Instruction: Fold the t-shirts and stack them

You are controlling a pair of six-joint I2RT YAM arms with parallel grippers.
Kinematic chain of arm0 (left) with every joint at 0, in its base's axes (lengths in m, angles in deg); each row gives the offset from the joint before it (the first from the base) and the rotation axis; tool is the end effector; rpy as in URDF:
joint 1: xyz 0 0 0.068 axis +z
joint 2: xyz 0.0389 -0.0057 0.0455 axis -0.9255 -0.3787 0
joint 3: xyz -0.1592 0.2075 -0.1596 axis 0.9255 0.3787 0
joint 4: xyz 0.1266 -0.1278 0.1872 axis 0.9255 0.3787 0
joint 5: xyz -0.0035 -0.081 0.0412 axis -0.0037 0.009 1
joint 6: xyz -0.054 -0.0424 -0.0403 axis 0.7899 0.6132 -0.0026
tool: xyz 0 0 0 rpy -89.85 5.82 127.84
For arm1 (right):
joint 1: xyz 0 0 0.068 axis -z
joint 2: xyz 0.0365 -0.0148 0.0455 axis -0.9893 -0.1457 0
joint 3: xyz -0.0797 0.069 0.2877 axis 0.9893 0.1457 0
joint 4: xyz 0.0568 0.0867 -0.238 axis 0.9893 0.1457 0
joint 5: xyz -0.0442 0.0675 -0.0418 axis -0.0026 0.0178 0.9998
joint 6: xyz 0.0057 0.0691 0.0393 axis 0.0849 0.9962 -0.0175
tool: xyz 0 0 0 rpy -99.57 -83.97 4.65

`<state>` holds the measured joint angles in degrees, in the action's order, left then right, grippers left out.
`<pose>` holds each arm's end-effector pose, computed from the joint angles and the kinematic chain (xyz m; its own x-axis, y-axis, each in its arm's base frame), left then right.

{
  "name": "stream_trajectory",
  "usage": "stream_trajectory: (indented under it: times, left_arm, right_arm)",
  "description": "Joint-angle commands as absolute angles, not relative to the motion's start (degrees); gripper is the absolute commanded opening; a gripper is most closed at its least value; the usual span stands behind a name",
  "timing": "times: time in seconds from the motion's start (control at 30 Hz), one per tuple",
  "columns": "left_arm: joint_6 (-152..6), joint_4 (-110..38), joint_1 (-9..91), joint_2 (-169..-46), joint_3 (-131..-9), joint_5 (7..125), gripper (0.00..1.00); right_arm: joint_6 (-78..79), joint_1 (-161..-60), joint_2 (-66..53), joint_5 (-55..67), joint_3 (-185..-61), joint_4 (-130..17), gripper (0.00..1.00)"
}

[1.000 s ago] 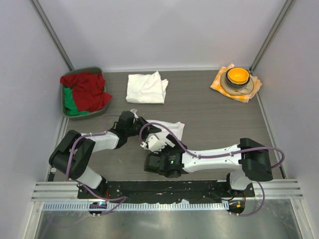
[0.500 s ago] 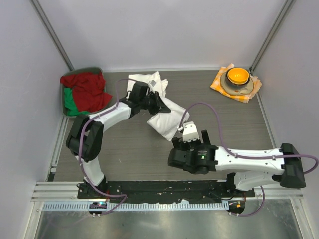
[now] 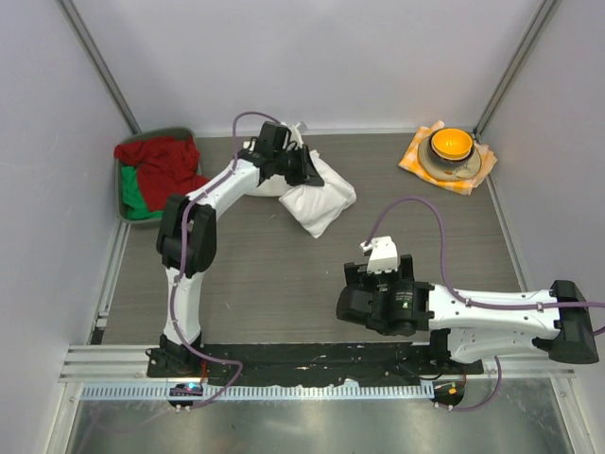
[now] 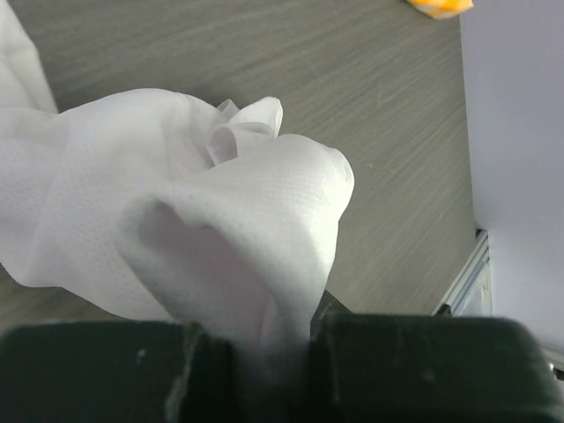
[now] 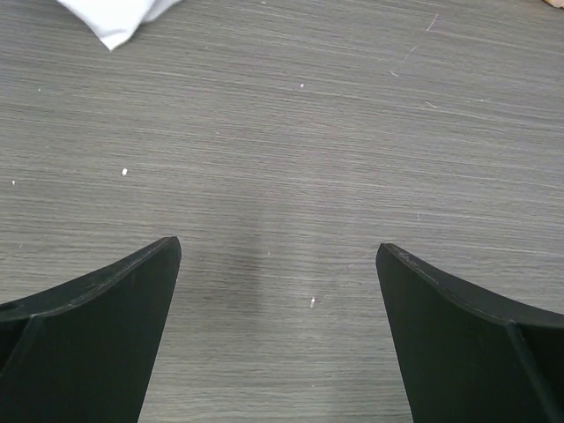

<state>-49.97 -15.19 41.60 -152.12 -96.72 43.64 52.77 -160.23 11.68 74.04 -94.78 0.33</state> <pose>0.4506 -0.2604 0.2572 -0.8881 -0.1095 -0.4465 0.2753 0.6512 -0.7072 0.0913 0.1503 0.2695 -0.4636 -0.1842 -0.8667 -0.0587 0.9824 -0.1774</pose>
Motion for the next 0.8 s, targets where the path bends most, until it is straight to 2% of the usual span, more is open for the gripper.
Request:
stream_trajectory:
  times: [0.0, 0.3, 0.47, 0.63, 0.77]
  left_arm:
    - [-55.3, -12.2, 44.4, -154.8, -105.0, 41.6, 0.00]
    - [-54.8, -12.3, 50.5, -161.9, -117.4, 40.0, 0.00]
    - [-49.1, -15.0, 53.7, -166.7, -125.2, 37.3, 0.00]
    - [-41.5, -23.1, 57.1, -166.4, -121.8, 37.5, 0.00]
    - [-38.6, -29.0, 59.1, -163.2, -111.0, 39.4, 0.00]
  right_arm:
    - [55.7, -160.1, 13.7, 75.4, -93.5, -2.8, 1.00]
    - [53.9, -160.1, 11.0, 73.4, -91.7, -7.9, 1.00]
    - [53.1, -160.1, 9.5, 71.9, -91.7, -10.2, 1.00]
    - [52.6, -160.1, 8.0, 71.9, -91.9, -10.7, 1.00]
    - [51.7, -160.1, 7.4, 71.9, -92.8, -10.8, 1.00]
